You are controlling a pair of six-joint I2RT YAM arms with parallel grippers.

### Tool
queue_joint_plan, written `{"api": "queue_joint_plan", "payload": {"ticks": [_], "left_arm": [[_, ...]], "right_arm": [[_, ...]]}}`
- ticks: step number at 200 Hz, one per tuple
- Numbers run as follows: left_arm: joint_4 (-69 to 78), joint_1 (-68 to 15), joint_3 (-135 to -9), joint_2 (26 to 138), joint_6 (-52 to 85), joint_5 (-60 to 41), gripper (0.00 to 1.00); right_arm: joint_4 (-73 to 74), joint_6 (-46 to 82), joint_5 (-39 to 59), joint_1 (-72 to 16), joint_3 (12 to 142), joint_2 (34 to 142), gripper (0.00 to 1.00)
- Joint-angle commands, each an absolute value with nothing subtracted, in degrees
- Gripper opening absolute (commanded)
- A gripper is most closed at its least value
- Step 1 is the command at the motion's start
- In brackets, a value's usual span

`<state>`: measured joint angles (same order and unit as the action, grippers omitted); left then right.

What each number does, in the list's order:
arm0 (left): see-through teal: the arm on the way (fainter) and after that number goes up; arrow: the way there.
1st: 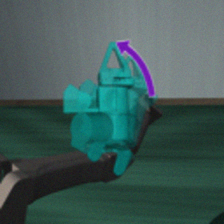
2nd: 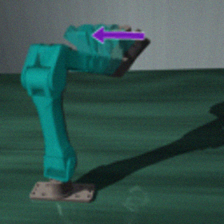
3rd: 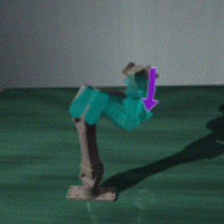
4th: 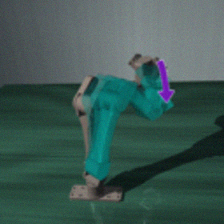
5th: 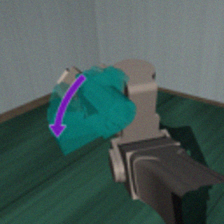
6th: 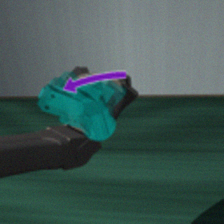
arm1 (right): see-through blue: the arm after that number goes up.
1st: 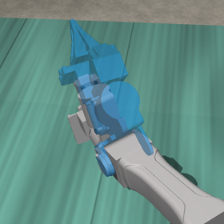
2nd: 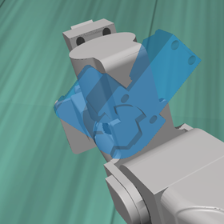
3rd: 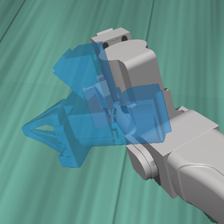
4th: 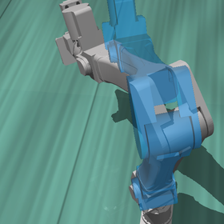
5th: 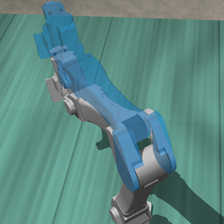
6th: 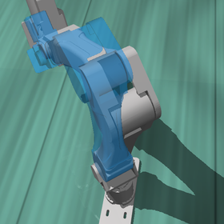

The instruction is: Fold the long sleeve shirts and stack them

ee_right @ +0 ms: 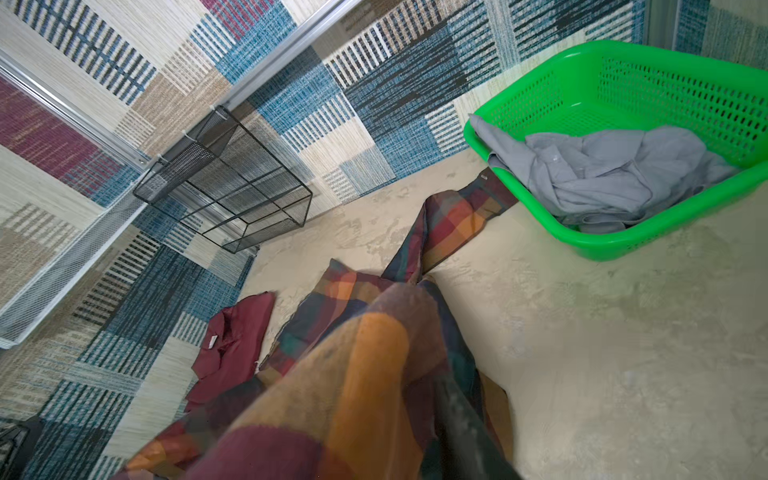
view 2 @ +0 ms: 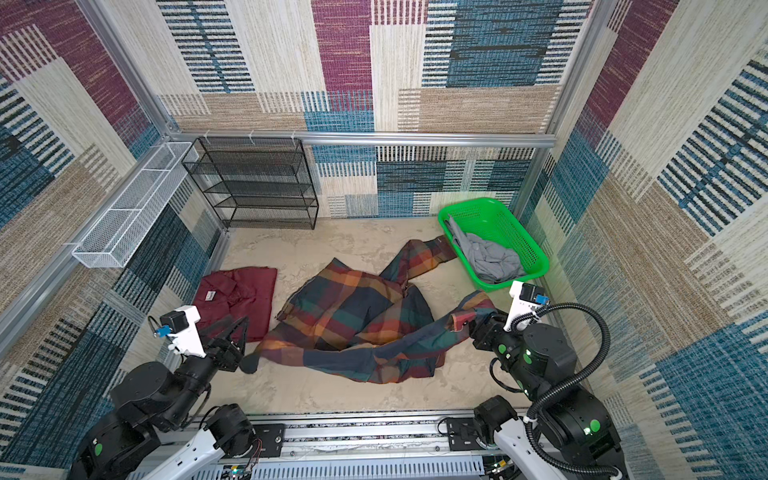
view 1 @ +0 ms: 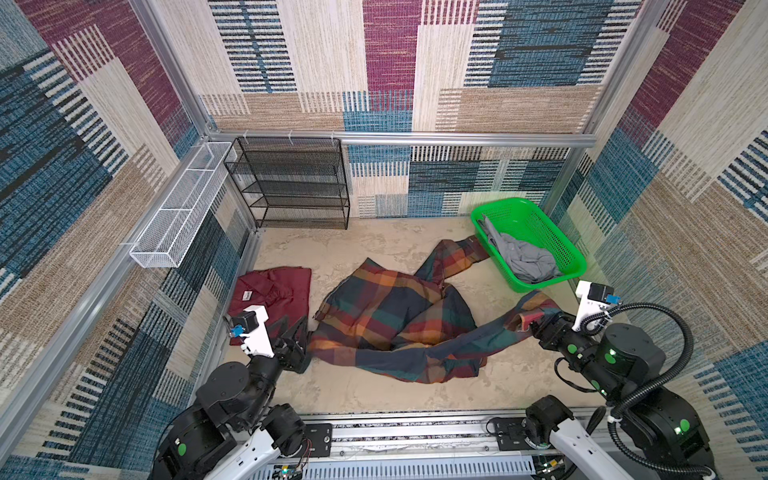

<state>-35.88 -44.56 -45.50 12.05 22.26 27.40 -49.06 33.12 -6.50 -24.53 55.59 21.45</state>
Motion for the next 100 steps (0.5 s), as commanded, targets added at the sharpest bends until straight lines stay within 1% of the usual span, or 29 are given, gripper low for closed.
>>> {"api": "queue_joint_plan", "payload": {"ticks": [1, 14, 38, 49, 68, 82, 100], "left_arm": [[-40.2, -44.5, -50.2, 13.8, 17.7, 23.8, 0.56], [-40.3, -44.5, -52.6, 14.2, 14.8, 23.3, 0.56], [-39.7, -44.5, -55.6, 15.4, 10.3, 24.5, 0.56], [-39.7, -44.6, -56.1, 17.5, 9.4, 24.4, 0.57], [-41.6, -44.5, -57.4, 24.0, 10.6, 22.7, 0.56], [-42.6, -44.5, -57.2, 28.2, 13.3, 23.1, 0.55], [-41.8, -44.6, -55.2, 30.5, 16.4, 22.9, 0.56]], "right_arm": [[-49.6, 32.1, -4.3, -24.6, 58.2, 21.1, 0.52], [-48.7, 30.4, 0.3, -24.6, 58.7, 20.9, 0.64], [-47.3, 29.5, 3.1, -24.6, 60.5, 17.8, 0.71], [-47.0, 29.2, 5.3, -24.5, 61.3, 17.8, 0.77], [-47.3, 28.3, 10.6, -24.4, 63.6, 19.5, 0.81], [-48.2, 29.4, 9.9, -24.4, 65.5, 19.4, 0.81], [-50.2, 30.6, 7.8, -24.3, 68.4, 19.1, 0.83]]}}
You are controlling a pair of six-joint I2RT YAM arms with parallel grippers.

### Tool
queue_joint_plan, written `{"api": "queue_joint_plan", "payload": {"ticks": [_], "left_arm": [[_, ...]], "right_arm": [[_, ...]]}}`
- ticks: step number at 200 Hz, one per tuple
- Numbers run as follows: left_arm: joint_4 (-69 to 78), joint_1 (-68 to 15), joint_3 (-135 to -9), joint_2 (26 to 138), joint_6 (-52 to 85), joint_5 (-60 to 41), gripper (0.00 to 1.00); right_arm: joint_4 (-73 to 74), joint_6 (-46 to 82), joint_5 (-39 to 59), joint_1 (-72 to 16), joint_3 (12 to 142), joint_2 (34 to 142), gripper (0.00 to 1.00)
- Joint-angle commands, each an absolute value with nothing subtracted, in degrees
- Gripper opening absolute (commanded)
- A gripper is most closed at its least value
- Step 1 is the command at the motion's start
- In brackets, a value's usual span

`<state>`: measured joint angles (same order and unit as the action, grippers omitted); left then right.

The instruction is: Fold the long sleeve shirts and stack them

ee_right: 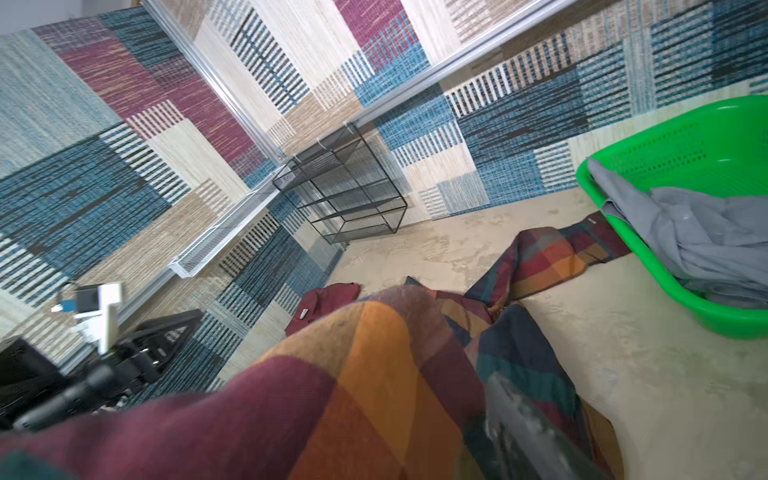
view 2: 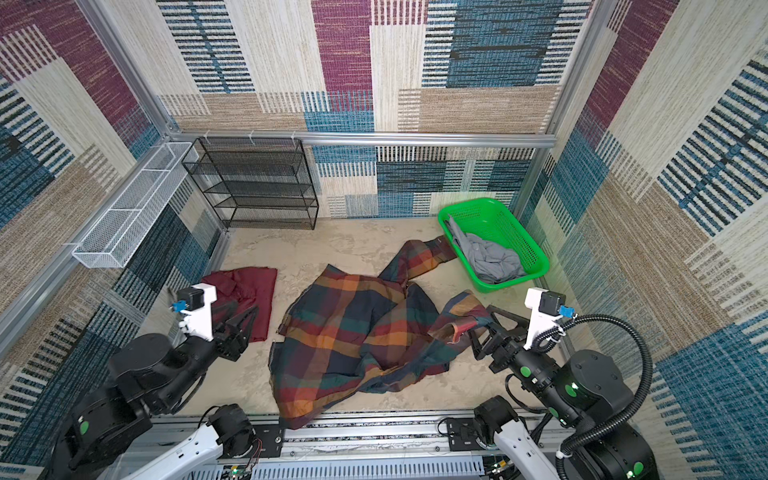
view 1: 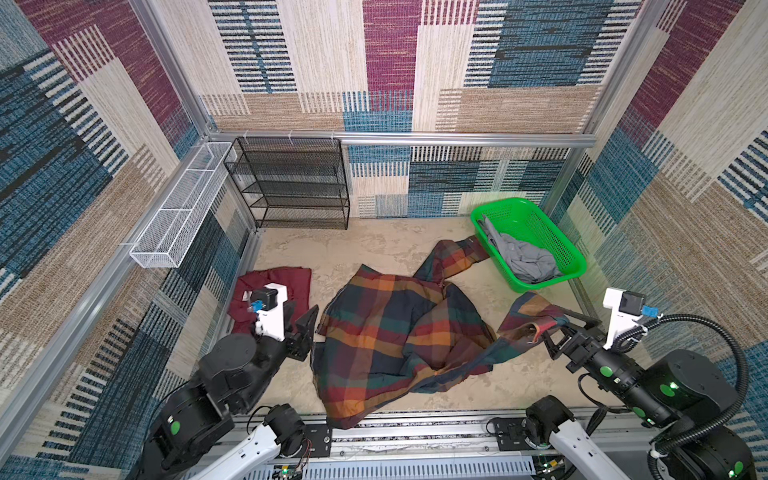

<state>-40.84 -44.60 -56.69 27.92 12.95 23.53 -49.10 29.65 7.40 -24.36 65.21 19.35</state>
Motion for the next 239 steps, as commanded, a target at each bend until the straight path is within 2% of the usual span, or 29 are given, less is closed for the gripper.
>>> {"api": "queue_joint_plan", "payload": {"ticks": [1, 18, 38, 51, 74, 99, 124, 149, 180, 239], "left_arm": [[-41.7, -44.6, -55.1, 30.6, 16.6, 23.0, 0.55], [-39.8, -44.5, -52.5, 32.0, 19.7, 23.0, 0.55], [-38.2, -44.4, -50.8, 35.8, 22.0, 21.3, 0.55], [-38.0, -44.5, -50.8, 39.3, 23.3, 20.5, 0.55], [-36.2, -44.4, -50.1, 43.6, 24.6, 19.7, 0.55], [-34.0, -44.3, -48.0, 45.7, 26.2, 17.9, 0.55], [-31.9, -44.3, -44.2, 47.7, 29.3, 14.4, 0.55], [-28.5, -44.3, -39.6, 51.9, 32.8, 10.2, 0.54], [-25.6, -44.3, -39.4, 61.9, 34.7, 7.5, 0.54], [-24.0, -43.7, -49.2, 83.8, 35.3, 3.4, 0.54]], "right_arm": [[-50.3, 30.6, 7.8, -24.3, 68.5, 19.1, 0.83], [-51.1, 31.0, 8.0, -24.3, 70.6, 19.0, 0.85], [-49.8, 31.4, 12.7, -24.3, 72.1, 19.6, 0.88], [-48.5, 31.6, 16.9, -24.3, 72.7, 20.2, 0.96], [-51.0, 32.1, 20.3, -24.3, 74.5, 22.6, 1.00], [-62.6, 33.4, 13.8, -24.3, 76.1, 26.9, 1.00], [-66.7, 33.5, 6.8, -24.3, 72.0, 26.2, 0.99], [-65.2, 34.3, 8.1, -24.3, 63.9, 25.5, 0.98], [-64.7, 34.6, 5.6, -24.3, 57.4, 22.5, 0.97], [-63.5, 33.6, 3.8, -24.3, 54.2, 22.2, 0.98]]}}
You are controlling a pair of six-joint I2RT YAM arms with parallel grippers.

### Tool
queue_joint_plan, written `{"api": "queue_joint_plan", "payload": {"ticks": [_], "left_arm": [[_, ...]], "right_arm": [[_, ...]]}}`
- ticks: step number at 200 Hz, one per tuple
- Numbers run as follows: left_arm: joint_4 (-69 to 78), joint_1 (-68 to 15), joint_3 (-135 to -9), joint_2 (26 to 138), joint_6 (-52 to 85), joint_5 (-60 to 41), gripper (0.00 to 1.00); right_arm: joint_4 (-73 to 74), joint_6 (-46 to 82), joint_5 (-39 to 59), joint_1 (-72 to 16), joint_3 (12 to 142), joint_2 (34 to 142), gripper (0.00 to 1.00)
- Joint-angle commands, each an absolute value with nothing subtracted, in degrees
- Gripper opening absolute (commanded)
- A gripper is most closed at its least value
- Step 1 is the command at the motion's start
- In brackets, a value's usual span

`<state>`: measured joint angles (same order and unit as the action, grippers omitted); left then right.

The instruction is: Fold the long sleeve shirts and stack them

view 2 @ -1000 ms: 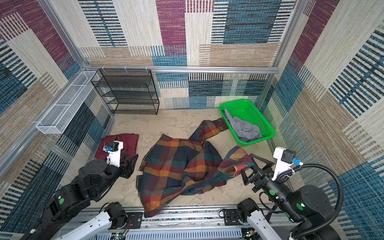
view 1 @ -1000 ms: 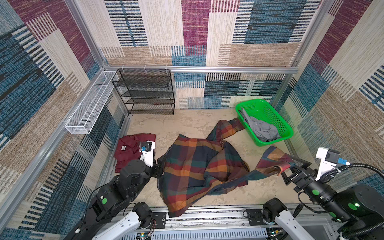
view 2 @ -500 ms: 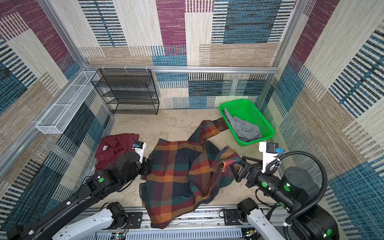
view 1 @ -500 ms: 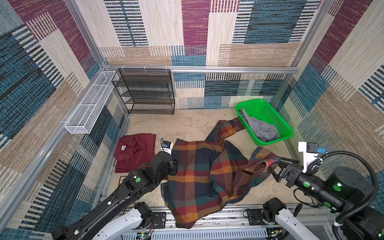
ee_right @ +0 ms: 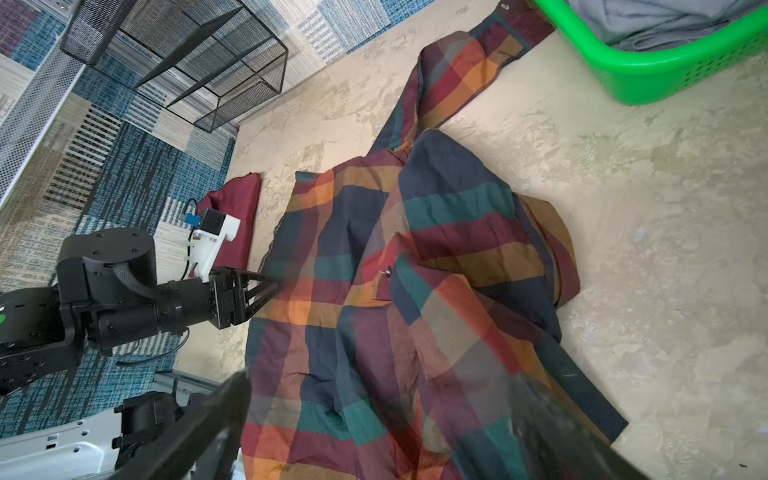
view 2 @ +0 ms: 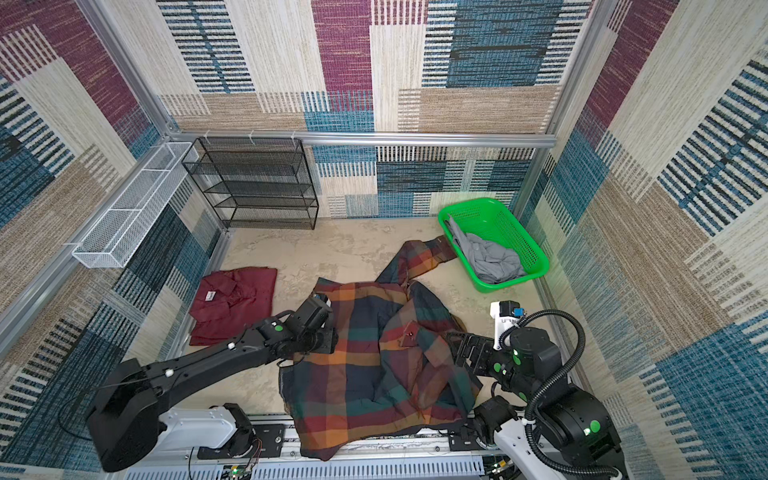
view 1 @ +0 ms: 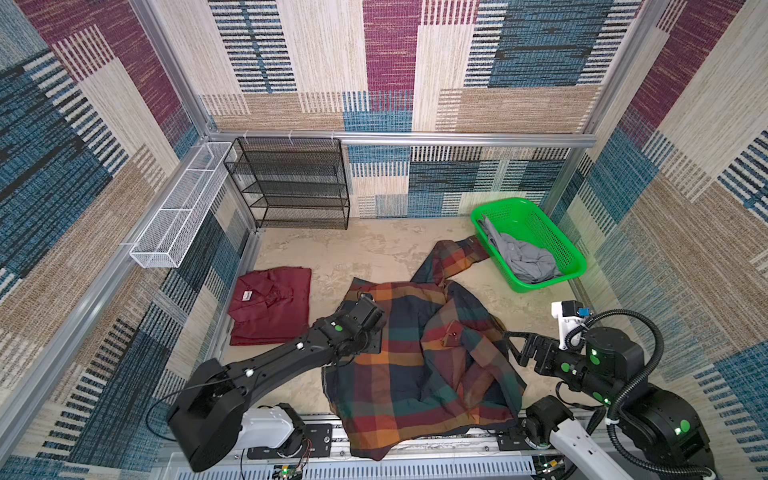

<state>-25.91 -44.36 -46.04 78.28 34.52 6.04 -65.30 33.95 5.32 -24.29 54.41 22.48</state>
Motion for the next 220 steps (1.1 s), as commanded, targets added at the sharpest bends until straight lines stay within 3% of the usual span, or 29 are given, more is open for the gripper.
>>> {"api": "queue_joint_plan", "payload": {"ticks": [1, 52, 106, 166, 220], "left_arm": [[-23.9, -43.7, -49.3, 84.1, 35.3, 3.4, 0.54], [-19.9, -33.7, -47.6, 91.1, 33.9, -1.6, 0.52], [-22.1, -27.3, -48.5, 89.1, 33.0, 1.1, 0.49], [-29.4, -23.9, -53.4, 78.8, 30.0, 5.9, 0.59], [-35.1, -18.4, -67.3, 92.2, 26.7, 3.3, 0.61]], "right_arm": [[-63.4, 33.5, 3.8, -24.3, 54.2, 22.2, 0.98], [-51.0, 32.1, 6.3, -24.3, 47.2, 28.5, 0.95], [-29.7, 29.5, 3.0, -24.3, 48.5, 53.8, 0.92], [-23.5, 23.1, -7.9, -24.1, 71.8, 87.5, 0.93], [-22.9, 20.1, -4.1, -23.4, 88.3, 108.2, 0.91]]}}
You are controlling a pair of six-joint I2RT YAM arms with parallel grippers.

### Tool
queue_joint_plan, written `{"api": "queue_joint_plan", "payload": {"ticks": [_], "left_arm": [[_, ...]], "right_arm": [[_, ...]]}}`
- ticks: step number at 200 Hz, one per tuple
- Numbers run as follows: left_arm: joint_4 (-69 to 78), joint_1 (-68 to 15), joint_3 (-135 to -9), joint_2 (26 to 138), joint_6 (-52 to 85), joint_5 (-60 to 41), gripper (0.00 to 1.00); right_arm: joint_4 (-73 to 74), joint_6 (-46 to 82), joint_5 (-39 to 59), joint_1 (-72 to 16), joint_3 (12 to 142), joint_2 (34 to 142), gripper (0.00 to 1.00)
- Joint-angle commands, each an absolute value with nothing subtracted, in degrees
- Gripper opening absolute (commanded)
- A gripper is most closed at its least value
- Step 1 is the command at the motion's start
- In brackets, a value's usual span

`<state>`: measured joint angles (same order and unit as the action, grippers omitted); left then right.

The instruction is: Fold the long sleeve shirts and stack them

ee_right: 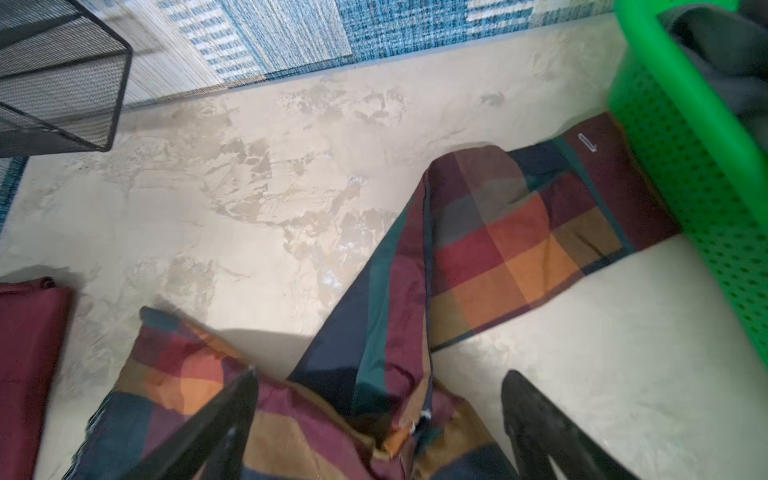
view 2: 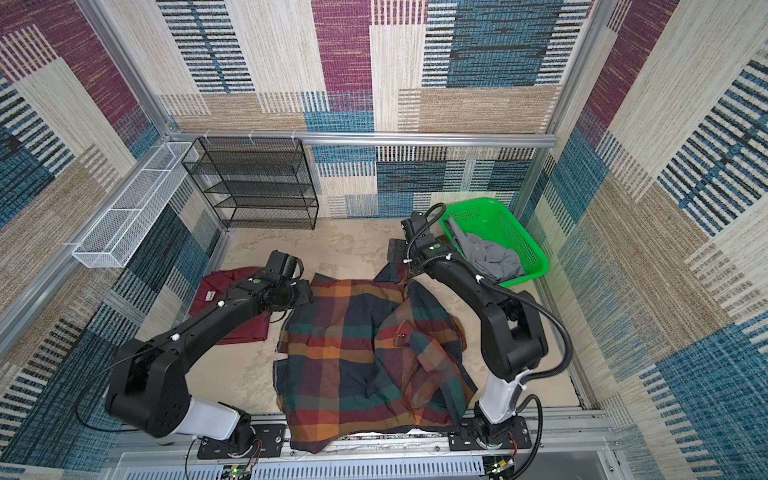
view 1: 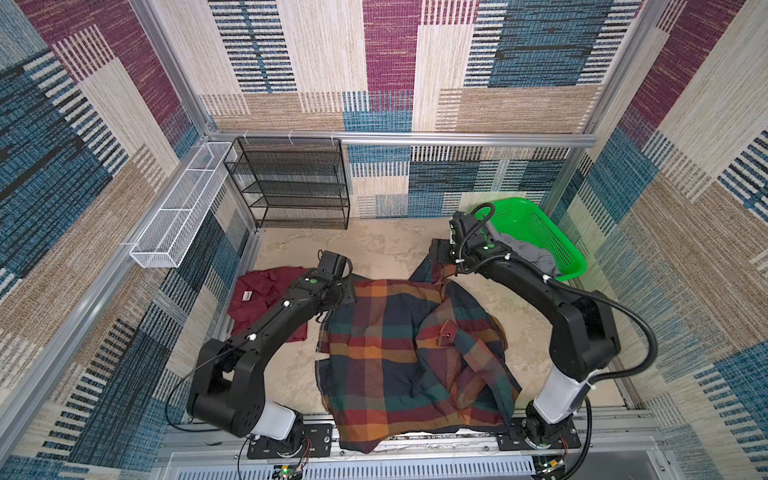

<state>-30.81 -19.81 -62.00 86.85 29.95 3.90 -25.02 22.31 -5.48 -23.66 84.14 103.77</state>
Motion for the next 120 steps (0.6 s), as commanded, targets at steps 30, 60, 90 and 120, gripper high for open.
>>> {"api": "queue_joint_plan", "payload": {"ticks": [30, 60, 90, 120], "left_arm": [[-38.6, -17.6, -78.6, 103.4, 24.0, 3.7, 0.64], [-40.2, -17.5, -86.6, 112.6, 23.4, 4.2, 0.64], [-41.2, -17.4, -91.5, 118.9, 22.8, 5.9, 0.64], [-39.8, -17.4, -93.3, 121.3, 23.1, 6.1, 0.66]], "right_arm": [[-23.1, 18.7, -3.2, -22.5, 92.9, 114.1, 0.88], [-23.1, 18.6, -2.2, -20.9, 94.0, 117.2, 0.85], [-22.2, 18.4, -0.2, -19.3, 94.3, 119.8, 0.84], [-21.4, 17.4, 2.1, -19.3, 95.1, 122.4, 0.80]]}}
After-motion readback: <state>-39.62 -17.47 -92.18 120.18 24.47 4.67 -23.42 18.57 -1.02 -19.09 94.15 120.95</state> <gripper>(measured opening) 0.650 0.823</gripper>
